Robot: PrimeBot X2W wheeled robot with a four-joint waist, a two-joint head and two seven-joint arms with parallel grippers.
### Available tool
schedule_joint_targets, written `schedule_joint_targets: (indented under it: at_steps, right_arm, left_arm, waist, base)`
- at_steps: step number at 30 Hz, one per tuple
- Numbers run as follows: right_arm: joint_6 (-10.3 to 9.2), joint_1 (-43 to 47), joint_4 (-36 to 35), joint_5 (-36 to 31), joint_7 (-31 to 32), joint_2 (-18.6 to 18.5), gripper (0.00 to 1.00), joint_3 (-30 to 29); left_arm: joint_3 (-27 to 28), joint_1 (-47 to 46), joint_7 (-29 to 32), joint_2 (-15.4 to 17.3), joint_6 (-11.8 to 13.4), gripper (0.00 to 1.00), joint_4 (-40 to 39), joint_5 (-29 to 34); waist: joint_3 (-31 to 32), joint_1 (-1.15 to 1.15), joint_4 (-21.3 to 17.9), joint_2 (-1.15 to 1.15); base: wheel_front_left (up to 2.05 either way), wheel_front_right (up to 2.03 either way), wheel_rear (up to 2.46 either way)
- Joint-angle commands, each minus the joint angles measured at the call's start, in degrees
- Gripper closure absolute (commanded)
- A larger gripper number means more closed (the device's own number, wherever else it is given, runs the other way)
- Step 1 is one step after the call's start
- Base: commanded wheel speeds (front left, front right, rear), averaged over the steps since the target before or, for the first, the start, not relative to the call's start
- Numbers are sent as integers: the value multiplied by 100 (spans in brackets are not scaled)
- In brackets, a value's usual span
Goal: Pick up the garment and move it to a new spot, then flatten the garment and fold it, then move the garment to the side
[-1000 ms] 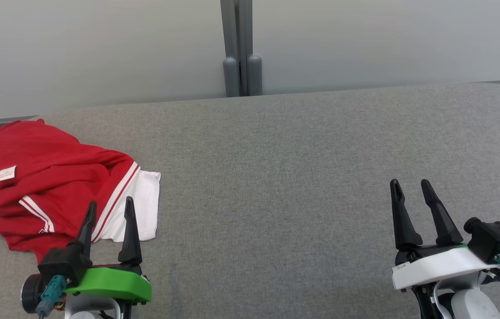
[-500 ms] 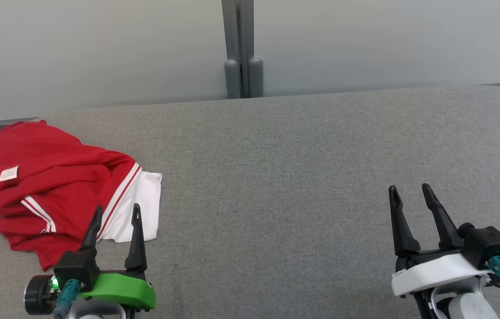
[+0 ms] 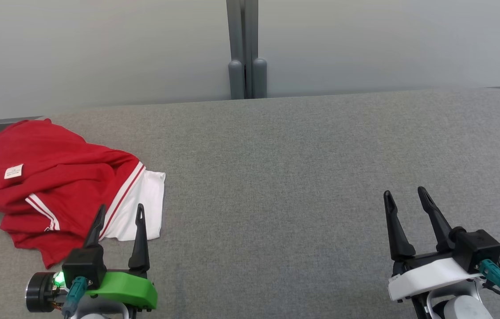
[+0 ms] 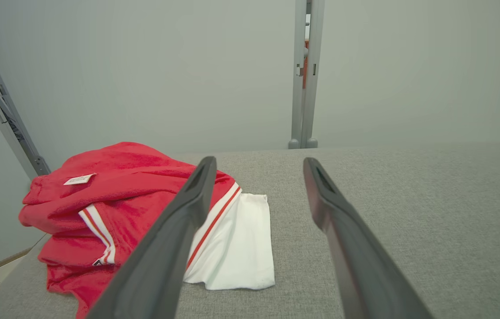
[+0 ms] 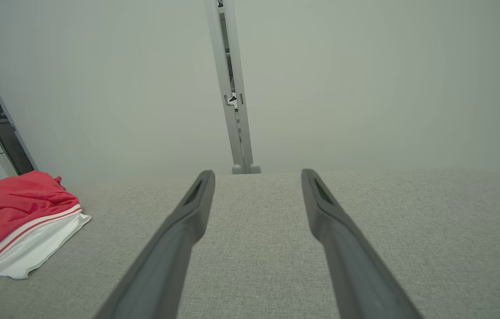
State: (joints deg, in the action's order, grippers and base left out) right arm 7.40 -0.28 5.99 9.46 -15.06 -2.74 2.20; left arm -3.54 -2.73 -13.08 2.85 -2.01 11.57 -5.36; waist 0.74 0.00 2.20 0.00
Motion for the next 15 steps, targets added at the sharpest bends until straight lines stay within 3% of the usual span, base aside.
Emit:
schedule_joint_targets:
  at_steps: [1, 15]
  right_arm:
    - [17, 50, 19, 4, -18, -26, 0, -3]
    - [17, -36, 224, 115, -18, -25, 0, -43]
  left_arm:
    - [15, -25, 45, 43, 23, 0, -56, 11]
    - [2, 158, 461, 122, 129, 0, -504, -85]
  waist:
    - [4, 0, 3, 0]
    - [0, 0, 12, 0]
  base:
    - [0, 0, 0]
    - [0, 0, 0]
